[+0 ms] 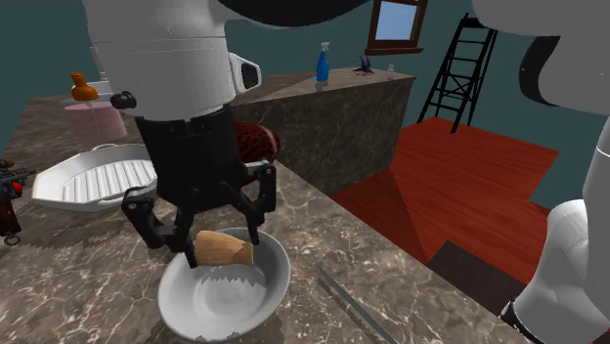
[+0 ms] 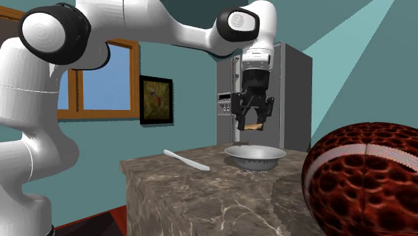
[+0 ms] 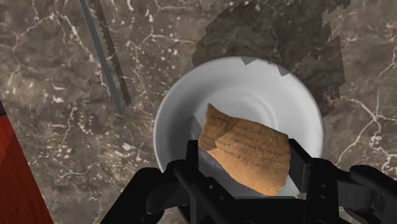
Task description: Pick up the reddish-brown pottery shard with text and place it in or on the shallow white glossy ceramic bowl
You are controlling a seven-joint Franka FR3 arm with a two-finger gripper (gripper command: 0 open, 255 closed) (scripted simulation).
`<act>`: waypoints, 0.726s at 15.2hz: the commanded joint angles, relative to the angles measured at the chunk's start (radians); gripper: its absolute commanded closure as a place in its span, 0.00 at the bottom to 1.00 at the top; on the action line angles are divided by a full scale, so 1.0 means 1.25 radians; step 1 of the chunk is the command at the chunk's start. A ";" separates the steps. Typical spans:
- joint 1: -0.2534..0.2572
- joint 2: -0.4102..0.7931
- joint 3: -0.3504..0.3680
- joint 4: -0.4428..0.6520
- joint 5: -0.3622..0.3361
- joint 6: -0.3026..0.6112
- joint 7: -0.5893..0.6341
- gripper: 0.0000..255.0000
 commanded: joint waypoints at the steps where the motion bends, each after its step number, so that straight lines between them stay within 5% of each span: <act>1: -0.003 -0.007 0.000 -0.029 0.004 0.023 0.001 1.00; 11: -0.013 -0.018 -0.002 -0.126 0.009 0.110 -0.004 1.00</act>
